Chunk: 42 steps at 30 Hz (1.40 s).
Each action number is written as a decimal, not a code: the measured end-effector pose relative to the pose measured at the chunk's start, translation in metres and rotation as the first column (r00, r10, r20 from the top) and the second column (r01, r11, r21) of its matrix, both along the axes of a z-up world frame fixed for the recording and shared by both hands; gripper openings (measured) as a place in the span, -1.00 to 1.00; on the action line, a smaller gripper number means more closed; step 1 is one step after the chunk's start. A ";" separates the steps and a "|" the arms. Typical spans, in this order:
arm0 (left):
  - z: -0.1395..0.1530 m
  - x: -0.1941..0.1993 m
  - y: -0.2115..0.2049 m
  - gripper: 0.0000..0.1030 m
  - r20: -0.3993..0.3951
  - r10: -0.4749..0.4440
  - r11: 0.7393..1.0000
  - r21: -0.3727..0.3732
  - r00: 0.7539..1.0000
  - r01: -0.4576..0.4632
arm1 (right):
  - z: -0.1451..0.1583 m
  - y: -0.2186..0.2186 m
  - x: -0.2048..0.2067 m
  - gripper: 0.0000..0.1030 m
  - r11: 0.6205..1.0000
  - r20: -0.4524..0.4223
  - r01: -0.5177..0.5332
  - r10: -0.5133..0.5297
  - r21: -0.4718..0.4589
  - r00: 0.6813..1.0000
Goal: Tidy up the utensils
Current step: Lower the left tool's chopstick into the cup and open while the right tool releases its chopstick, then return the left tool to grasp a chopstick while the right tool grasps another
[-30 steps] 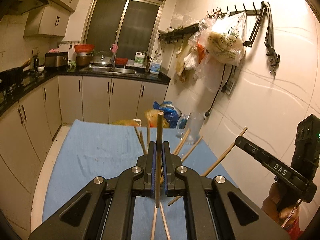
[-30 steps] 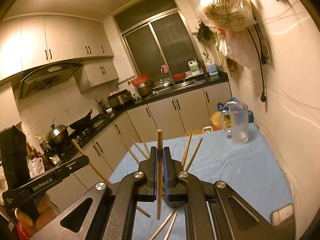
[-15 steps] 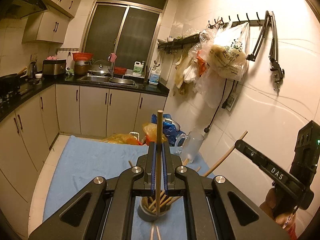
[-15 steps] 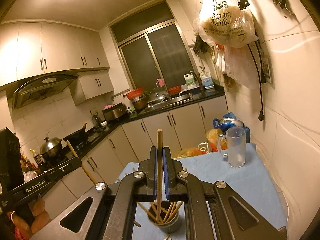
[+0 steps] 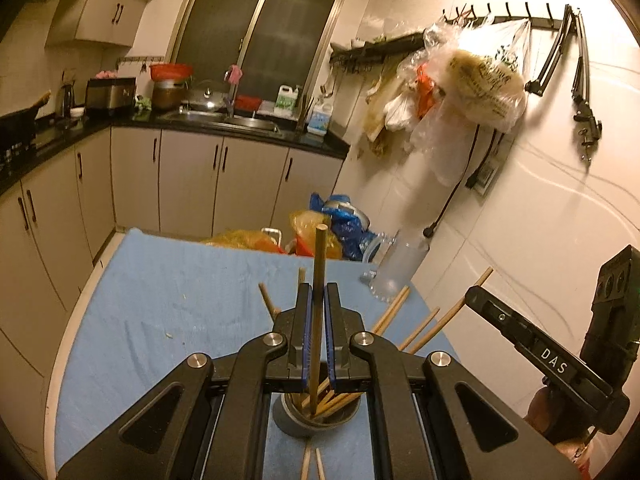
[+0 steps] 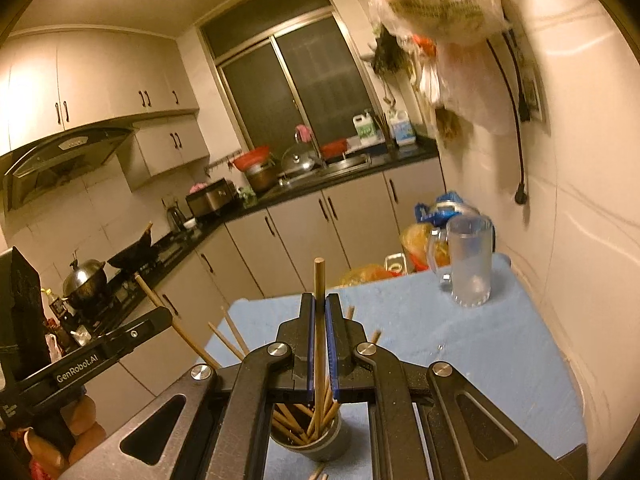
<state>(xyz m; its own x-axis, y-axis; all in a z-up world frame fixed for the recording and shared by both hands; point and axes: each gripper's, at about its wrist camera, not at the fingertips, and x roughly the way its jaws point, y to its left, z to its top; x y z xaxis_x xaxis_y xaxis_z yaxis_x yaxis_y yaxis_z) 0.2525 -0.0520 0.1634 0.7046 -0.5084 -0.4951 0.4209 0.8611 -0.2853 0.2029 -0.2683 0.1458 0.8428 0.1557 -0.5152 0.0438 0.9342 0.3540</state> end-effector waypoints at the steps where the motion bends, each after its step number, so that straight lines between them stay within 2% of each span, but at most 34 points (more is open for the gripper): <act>1: -0.003 0.000 -0.001 -0.90 -0.004 -0.002 1.000 0.005 1.000 0.002 | -0.003 0.000 0.001 -0.88 1.000 -0.006 -0.001 0.001 0.001 1.000; 8: -0.024 0.003 -0.002 -0.89 -0.038 -0.010 1.000 0.024 0.999 0.011 | -0.030 0.007 0.006 -0.88 1.000 -0.065 -0.016 0.017 0.008 0.998; 14: -0.032 0.002 0.003 -0.89 -0.057 -0.002 1.000 0.021 0.998 0.003 | -0.041 0.007 0.008 -0.87 1.000 -0.093 -0.025 0.026 0.013 0.995; 19: -0.028 -0.002 0.008 -0.84 -0.052 -0.005 1.000 0.010 0.999 0.006 | -0.038 0.003 0.004 -0.86 0.999 -0.090 -0.032 0.034 0.031 0.995; 24: -0.021 -0.018 0.020 -0.61 -0.024 0.006 1.000 -0.015 1.000 -0.006 | -0.025 -0.001 -0.014 -0.85 0.999 -0.056 -0.024 0.027 0.046 0.998; 28: -0.023 -0.037 0.033 -0.59 0.000 0.015 1.000 -0.017 1.000 -0.015 | -0.026 -0.002 -0.035 -0.75 0.998 -0.050 -0.023 0.026 0.063 0.998; 34: -0.056 -0.065 0.049 -0.57 -0.055 0.004 1.000 -0.009 0.998 -0.004 | -0.050 0.004 -0.062 -0.75 0.995 -0.106 -0.047 0.057 0.094 0.993; 42: -0.134 -0.096 0.056 -0.57 -0.217 -0.033 0.998 0.050 0.976 0.045 | -0.108 0.013 -0.089 -0.75 0.990 -0.247 -0.055 0.085 0.127 0.965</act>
<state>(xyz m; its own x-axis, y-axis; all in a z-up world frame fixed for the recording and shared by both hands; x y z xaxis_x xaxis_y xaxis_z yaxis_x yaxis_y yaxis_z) 0.1568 0.0038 0.0298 0.5579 -0.5017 -0.6611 0.3884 0.8618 -0.3263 0.1139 -0.2552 0.0378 0.6731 0.2822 -0.6836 0.0811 0.8906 0.4475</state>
